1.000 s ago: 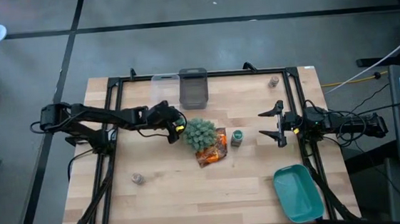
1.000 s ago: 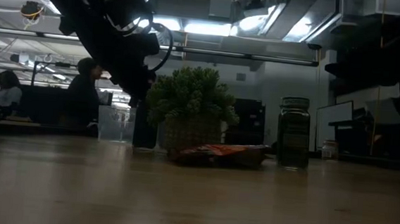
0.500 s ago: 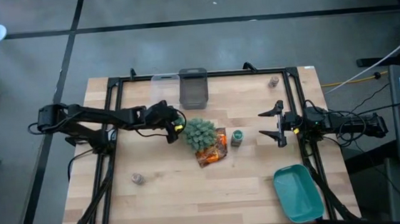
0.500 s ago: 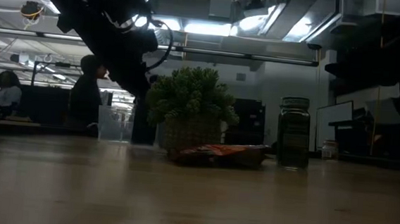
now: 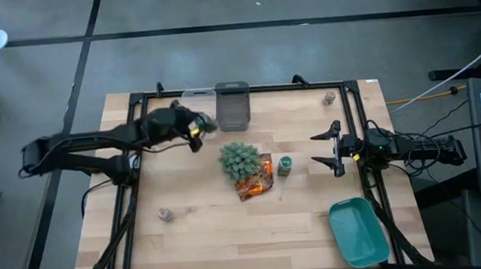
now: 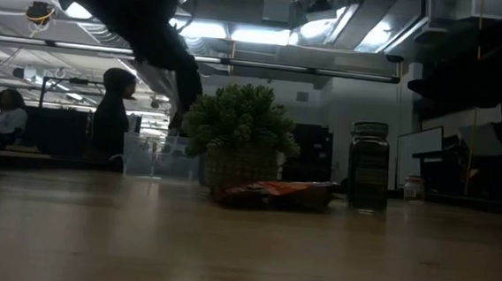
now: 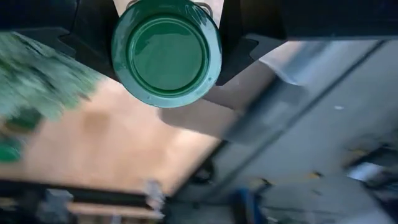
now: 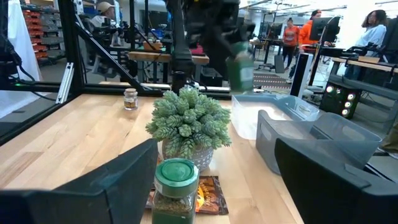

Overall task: Sort spices by type
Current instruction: Put the left green bottled seasoning into the transparent bin

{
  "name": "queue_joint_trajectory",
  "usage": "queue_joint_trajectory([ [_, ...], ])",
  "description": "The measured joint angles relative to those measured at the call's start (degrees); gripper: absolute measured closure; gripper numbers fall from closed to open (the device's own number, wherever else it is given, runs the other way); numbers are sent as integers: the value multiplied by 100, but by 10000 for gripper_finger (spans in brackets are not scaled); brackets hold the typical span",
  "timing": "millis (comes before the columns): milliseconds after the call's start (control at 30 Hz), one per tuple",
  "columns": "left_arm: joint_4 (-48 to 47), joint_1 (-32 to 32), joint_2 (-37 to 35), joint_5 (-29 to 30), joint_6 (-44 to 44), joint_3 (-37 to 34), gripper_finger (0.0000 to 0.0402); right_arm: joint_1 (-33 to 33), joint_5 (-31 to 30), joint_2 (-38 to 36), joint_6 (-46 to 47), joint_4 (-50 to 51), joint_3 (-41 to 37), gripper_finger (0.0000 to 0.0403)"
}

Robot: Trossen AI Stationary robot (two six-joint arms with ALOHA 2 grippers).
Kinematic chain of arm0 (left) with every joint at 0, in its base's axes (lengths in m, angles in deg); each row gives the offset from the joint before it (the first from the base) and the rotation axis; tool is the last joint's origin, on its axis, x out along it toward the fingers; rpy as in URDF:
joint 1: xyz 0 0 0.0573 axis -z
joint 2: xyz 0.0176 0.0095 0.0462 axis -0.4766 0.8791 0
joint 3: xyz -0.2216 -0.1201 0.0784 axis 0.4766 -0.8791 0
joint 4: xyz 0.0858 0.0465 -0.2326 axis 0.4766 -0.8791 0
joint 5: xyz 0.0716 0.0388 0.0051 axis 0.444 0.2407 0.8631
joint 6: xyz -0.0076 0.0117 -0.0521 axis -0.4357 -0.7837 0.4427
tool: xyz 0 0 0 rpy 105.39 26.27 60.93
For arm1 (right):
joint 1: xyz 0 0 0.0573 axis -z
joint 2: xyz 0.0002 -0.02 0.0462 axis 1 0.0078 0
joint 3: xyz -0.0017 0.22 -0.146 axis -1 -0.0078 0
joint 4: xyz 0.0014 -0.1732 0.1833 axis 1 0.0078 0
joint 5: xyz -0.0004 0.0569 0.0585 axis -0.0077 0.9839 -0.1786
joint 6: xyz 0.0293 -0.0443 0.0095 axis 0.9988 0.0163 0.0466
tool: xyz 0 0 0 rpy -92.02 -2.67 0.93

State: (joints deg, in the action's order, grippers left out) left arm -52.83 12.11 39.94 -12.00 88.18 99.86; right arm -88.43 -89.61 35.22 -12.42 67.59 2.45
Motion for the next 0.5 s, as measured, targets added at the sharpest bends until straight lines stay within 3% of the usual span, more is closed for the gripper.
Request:
queue_joint_trajectory([
  [200,-22,-671,-81,280,31,7,211,1,-2,-1,0,-1,-1,79],
  [500,-29,-1124,878,-7,171,7,206,0,-2,-2,0,-2,0,79],
])
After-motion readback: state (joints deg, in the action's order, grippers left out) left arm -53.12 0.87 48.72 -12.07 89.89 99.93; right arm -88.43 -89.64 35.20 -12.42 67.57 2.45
